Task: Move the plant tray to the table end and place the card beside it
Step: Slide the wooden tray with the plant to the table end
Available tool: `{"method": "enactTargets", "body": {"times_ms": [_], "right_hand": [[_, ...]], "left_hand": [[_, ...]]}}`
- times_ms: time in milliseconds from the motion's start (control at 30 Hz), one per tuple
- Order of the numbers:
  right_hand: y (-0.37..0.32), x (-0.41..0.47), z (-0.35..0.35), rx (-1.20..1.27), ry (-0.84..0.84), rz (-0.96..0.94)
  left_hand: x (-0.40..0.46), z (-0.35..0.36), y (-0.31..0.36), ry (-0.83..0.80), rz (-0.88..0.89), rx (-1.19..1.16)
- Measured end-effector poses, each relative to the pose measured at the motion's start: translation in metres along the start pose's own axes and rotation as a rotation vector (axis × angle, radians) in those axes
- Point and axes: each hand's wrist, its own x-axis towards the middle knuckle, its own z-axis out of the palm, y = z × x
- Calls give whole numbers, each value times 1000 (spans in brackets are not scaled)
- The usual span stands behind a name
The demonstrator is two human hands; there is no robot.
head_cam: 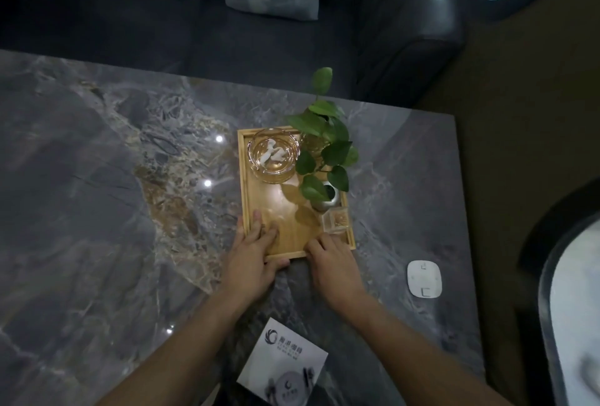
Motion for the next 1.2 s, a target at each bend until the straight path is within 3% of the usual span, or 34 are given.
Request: {"method": "enactTargets", "body": {"times_ms": [1200], "right_hand": [[143, -38, -43, 122, 104, 275]], "left_hand": [[50, 68, 143, -82, 207, 44]]}}
